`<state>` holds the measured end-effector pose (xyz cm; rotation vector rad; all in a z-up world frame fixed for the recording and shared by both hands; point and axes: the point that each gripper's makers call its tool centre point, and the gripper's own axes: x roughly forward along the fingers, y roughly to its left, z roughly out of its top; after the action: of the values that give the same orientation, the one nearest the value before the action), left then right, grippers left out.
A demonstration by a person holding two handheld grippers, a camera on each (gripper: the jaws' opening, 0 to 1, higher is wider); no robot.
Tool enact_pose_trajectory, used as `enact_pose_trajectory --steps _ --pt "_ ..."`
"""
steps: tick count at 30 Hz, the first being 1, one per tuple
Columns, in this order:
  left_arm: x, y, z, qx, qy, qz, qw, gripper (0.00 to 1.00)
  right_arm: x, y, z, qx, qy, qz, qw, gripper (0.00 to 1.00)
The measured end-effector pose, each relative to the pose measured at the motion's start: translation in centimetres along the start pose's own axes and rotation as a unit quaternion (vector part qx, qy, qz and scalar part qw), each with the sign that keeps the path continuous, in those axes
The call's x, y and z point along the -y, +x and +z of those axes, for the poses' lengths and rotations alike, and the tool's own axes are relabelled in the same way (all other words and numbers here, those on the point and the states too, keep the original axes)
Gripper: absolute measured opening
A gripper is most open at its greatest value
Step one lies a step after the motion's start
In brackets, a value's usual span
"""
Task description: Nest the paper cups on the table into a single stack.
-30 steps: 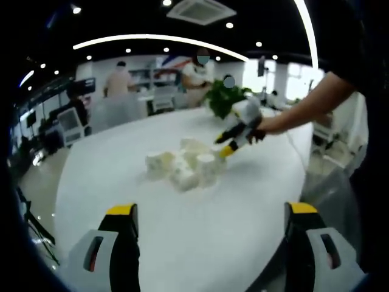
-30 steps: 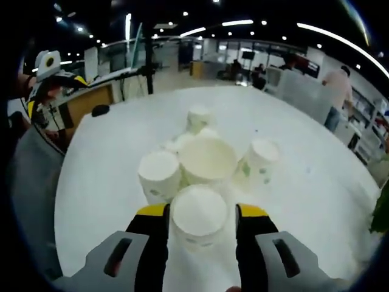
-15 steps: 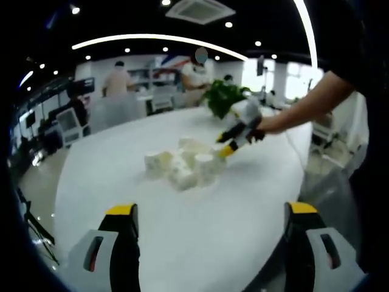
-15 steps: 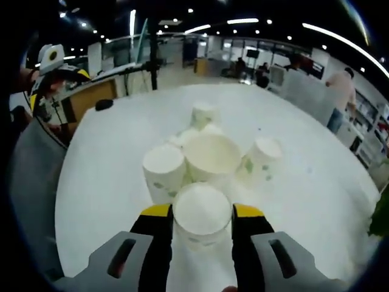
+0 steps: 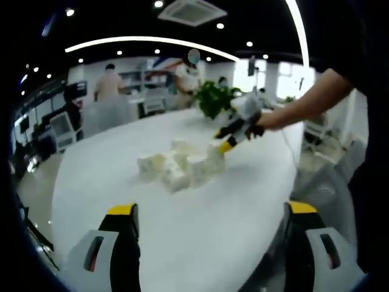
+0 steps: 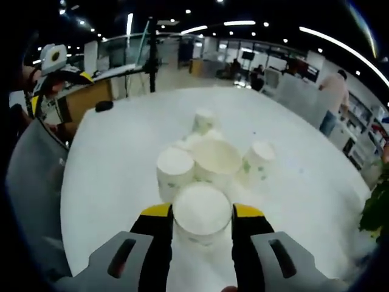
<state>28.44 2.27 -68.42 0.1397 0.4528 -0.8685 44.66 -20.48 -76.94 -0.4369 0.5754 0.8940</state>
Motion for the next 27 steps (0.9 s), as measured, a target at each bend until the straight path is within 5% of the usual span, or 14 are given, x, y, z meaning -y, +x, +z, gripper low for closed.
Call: enact_pose_trajectory --steps 8,27 --pt "0.1 0.0 0.1 0.004 0.004 -0.021 0.9998 0.98 -0.2 -1.3 0.0 -0.005 0.008 -0.020 0.9997 0.34" --pt "-0.4 1.2 2.5 0.022 0.036 -0.074 0.9964 0.97 -2.1 -7.8 5.1 0.025 -0.004 -0.071 0.9972 0.34"
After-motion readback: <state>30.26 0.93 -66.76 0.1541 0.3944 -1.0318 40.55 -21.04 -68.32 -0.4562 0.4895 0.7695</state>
